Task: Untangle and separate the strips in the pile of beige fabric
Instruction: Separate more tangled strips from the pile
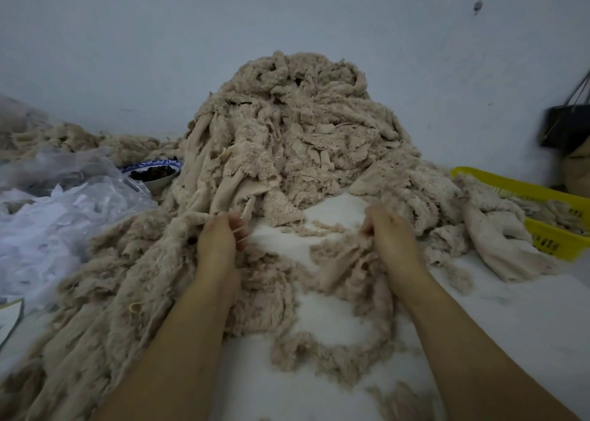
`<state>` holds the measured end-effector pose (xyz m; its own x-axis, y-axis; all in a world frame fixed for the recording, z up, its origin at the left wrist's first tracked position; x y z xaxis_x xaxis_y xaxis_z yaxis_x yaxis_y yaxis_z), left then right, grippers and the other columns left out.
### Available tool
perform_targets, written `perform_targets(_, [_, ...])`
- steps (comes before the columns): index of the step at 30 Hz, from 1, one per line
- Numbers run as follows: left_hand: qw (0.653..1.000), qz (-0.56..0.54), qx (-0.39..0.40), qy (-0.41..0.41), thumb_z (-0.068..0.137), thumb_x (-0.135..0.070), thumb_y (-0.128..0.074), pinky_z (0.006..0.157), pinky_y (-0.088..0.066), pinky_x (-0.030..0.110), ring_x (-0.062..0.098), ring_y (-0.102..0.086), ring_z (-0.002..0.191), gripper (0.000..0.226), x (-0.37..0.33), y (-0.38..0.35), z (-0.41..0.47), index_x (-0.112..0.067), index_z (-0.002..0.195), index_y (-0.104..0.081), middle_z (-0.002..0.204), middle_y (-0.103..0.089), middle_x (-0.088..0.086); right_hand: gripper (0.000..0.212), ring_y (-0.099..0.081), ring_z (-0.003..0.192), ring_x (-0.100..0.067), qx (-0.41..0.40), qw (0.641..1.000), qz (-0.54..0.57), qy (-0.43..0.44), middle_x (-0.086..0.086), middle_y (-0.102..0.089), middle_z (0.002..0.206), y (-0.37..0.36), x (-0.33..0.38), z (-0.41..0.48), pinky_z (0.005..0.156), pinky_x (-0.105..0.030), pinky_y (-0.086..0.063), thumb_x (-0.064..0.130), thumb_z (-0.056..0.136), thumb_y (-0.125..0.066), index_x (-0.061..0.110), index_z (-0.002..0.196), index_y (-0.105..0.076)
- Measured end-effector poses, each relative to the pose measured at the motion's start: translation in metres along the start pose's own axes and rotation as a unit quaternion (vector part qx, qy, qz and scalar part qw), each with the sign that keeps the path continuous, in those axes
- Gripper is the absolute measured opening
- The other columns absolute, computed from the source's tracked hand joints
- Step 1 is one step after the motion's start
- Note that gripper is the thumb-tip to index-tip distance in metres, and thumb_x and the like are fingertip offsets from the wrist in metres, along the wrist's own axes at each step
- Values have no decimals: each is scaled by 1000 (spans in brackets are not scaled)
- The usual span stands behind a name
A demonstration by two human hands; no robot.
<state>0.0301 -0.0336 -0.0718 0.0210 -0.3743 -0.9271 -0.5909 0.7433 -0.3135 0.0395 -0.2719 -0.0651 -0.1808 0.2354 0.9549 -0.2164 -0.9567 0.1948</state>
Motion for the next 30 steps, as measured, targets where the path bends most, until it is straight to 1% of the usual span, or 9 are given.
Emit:
perform_targets(2, [999, 37, 15, -8, 96, -16, -47, 52, -41, 24, 13, -57, 63, 20, 3, -2, -1, -12, 93, -67, 82, -66, 4, 31, -56, 83, -14, -6, 995, -90, 47, 4, -60, 92, -3, -4, 2, 70, -31, -43, 54, 93, -50, 26, 85, -60])
perform_targets(5, [995, 89, 31, -25, 100, -20, -43, 54, -41, 24, 12, -57, 65, 25, 7, -6, -1, -12, 98, -66, 91, -66, 4, 70, -41, 134, -22, 167, 950, -259, 46, 1, -42, 147, -23, -15, -8, 106, -40, -38, 73, 86, -51, 26, 138, -48])
perform_targets(8, [996, 76, 29, -27, 100, -19, -43, 51, -42, 23, 11, -59, 66, 24, 6, -5, 0, -13, 94, -66, 88, -67, 2, 51, -44, 128, -18, 294, 863, -381, 154, 5, -51, 135, -42, -17, -24, 101, -35, -38, 61, 89, -58, 29, 128, -56])
perform_targets(10, [999, 40, 17, -8, 99, -23, -44, 45, -42, 22, 12, -58, 61, 27, 5, -1, -2, -13, 92, -68, 77, -70, 0, 14, -55, 102, -13, 315, 871, -344, 156, 8, -58, 106, -44, -13, -28, 84, -31, -45, 44, 93, -59, 31, 97, -60])
perform_targets(14, [998, -55, 11, -10, 104, -37, -39, 49, -43, 24, 12, -57, 59, 43, -1, 0, -3, -10, 88, -68, 73, -68, 2, 32, -47, 65, -21, 93, 979, -175, 39, 0, -51, 67, -20, 3, -12, 57, -31, -34, 33, 95, -49, 19, 68, -45])
perform_targets(17, [988, 116, 45, -95, 97, -26, -45, 55, -39, 27, 13, -55, 67, 26, -1, -1, -7, -13, 89, -66, 84, -64, -1, 36, -40, 58, -19, -117, 987, 103, -40, -2, -45, 59, 0, 5, -9, 60, -34, -32, 37, 91, -46, 24, 58, -44])
perform_targets(23, [799, 524, 232, -181, 97, -23, -50, 85, -51, 29, 13, -59, 102, 31, 20, -3, -15, -22, 127, -61, 117, -59, -6, 24, -55, 56, -14, -44, 954, 268, -129, 4, -57, 59, -8, 8, -11, 59, -29, -45, 37, 78, -56, 25, 57, -59])
perform_targets(26, [788, 509, 282, -202, 92, -48, -61, 82, -54, 31, 8, -63, 92, 26, 18, -1, -18, -27, 106, -68, 107, -68, -6, 25, -48, 54, -16, -15, 918, 363, -159, -1, -51, 62, -6, 4, -7, 54, -28, -41, 32, 90, -54, 15, 71, -54])
perform_targets(30, [755, 502, 388, -166, 66, -86, -57, 59, -45, 15, -2, -57, 60, 59, 14, -2, -33, -29, 78, -66, 70, -65, -11, 39, -33, 36, -7, -100, 975, 142, -138, 2, -45, 55, 6, -3, -2, 51, -29, -29, 31, 94, -49, 19, 57, -44])
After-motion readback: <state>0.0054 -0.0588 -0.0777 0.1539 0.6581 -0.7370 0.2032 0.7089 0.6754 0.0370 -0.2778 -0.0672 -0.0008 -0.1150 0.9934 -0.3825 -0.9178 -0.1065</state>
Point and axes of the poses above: each hand's wrist, its own z-axis towards the middle knuckle, its own y-axis out of the back of the hand, x = y × z, the point moved 1 cm from there along z, towards the middle knuckle
